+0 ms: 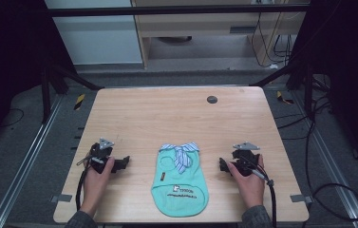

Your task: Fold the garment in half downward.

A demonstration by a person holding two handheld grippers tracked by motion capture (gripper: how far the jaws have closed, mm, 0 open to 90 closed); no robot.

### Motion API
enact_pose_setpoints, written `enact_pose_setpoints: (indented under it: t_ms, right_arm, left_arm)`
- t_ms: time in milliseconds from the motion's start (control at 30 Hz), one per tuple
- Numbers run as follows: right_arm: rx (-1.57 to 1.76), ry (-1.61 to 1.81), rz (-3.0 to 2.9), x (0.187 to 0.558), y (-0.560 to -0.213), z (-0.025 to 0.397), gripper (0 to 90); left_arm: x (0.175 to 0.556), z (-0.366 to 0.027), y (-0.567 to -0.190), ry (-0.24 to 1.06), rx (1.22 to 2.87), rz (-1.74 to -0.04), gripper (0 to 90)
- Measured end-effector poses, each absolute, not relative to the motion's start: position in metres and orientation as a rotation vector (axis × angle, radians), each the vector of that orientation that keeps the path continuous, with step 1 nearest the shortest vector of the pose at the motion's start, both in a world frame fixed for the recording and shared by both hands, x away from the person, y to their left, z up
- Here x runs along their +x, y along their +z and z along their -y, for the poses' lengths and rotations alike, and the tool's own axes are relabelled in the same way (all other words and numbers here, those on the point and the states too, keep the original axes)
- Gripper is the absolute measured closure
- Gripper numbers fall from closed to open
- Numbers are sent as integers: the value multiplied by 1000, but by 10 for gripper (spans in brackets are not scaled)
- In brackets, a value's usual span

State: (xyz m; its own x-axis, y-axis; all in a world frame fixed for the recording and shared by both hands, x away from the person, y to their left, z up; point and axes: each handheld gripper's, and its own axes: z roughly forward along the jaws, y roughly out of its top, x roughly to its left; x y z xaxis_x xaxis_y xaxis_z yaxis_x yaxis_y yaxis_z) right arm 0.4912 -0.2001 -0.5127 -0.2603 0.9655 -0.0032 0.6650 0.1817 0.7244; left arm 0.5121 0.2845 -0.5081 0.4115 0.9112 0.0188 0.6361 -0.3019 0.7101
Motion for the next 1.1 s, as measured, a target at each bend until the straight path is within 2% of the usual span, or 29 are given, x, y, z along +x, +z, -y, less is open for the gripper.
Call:
enact_pose_setpoints:
  t_ms: [233,500,567,633,867,900,1000,1033,1100]
  right_arm:
    - [1520,860,-2005,492,-513,201,12]
    - [1493,787,-2123,491,-501,202,86]
    - [1446,773,-2204,491,-487,198,131]
    - [1427,761,-2230,491,-481,194,153]
    - [1280,720,-2363,512,-437,166,343]
    - [1280,720,-2363,512,-437,166,343]
    - [1237,711,-2406,529,-424,152,453]
    - [1237,711,-2406,529,-424,152,453]
    - [1227,730,-2439,540,-420,141,545]
  left_arm:
    - [512,-284,-508,567,2044,-1312,0]
    - [516,-279,-493,430,2164,-1264,40]
    - [518,-275,-479,372,2188,-1235,44]
    - [519,-272,-474,371,2196,-1224,45]
    - [534,-242,-437,380,2272,-1125,65]
    - [534,-242,-437,380,2272,-1125,86]
    - [543,-225,-426,378,2264,-1085,118]
    - [543,-225,-426,378,2264,-1085,138]
    - [546,-217,-423,370,2276,-1070,186]
